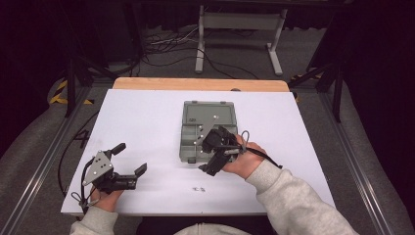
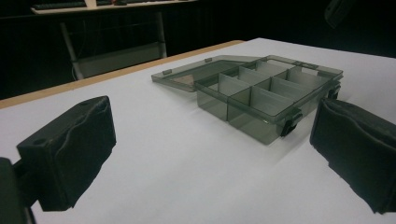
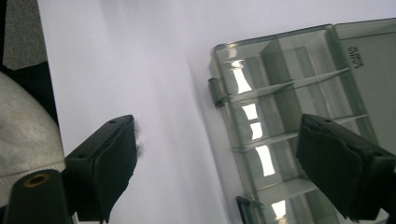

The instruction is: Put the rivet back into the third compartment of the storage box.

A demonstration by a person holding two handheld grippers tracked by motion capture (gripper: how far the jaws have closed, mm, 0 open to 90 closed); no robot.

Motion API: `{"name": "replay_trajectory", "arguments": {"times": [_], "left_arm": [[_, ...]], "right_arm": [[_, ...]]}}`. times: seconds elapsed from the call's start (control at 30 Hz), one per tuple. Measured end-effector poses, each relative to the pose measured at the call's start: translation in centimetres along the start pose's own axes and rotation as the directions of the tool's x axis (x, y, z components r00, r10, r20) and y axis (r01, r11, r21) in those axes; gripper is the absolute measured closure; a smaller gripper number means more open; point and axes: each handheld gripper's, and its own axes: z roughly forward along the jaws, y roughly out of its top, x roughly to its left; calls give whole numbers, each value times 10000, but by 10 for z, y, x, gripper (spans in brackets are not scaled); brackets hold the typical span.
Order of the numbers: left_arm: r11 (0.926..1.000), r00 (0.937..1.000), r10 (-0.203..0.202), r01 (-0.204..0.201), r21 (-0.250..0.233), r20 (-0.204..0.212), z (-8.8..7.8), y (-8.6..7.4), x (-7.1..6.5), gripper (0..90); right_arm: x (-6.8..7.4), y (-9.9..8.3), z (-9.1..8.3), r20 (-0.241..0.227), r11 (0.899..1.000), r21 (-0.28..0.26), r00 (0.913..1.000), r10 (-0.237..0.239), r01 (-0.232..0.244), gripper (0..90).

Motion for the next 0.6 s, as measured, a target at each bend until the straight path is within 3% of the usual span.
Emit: {"name": "replay_trajectory", "arguments": {"times": [0.27,0.6], "left_arm": [[10000,10000,12,-12,14,-5,0,0,0,8],[10000,10000,7,-7,9,-4,0,0,0,8]], "right_arm": [[16,-9,18,-217,9998,127,9996,-158,161,143],[33,-19,46,-593,9970,717,9979,-261,304,152]]}}
